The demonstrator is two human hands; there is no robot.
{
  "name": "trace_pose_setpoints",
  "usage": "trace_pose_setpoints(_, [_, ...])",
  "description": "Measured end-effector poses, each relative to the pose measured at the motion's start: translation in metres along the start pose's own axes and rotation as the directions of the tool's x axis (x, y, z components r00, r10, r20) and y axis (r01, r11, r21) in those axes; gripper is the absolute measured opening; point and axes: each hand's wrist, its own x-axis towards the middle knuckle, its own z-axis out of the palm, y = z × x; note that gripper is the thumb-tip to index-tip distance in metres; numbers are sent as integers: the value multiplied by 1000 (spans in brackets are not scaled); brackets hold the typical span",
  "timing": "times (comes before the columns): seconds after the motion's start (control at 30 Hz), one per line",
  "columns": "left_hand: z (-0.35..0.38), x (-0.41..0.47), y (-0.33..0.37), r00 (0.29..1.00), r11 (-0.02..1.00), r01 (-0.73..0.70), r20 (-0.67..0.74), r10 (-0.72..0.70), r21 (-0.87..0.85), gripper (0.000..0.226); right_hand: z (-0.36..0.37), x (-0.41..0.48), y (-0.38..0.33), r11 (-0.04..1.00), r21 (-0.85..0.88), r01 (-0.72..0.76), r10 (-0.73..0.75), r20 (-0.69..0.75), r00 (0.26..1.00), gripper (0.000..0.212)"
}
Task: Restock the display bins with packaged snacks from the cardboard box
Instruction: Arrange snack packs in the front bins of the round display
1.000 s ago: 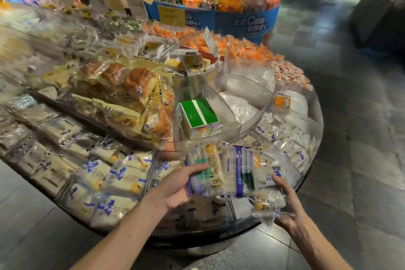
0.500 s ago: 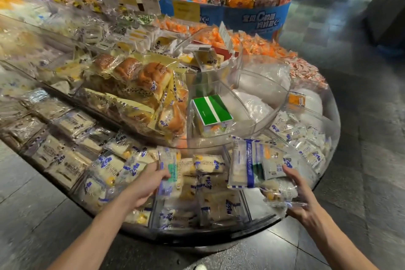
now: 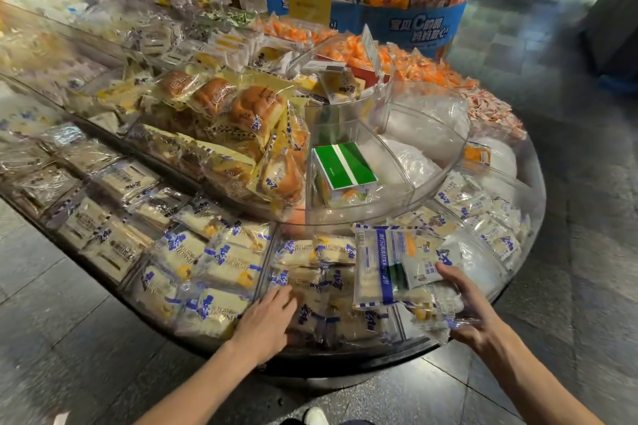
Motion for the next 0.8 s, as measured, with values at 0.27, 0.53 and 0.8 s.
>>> trace_pose_setpoints(0.27, [-7, 15, -6, 1000, 999, 30, 4, -31, 18, 73, 12, 0, -4, 999, 42, 4, -10, 155, 988, 54])
trace_pose_setpoints(0.53, [-5, 20, 2, 983, 991, 131, -127, -130, 3, 65, 12, -5, -2, 998, -52, 41, -26, 267, 963, 138])
trace_pose_setpoints(0.8, [-77, 21, 42, 942, 460, 51, -111, -317, -886, 29, 26, -18, -5, 992, -90, 86, -55, 301, 952, 114])
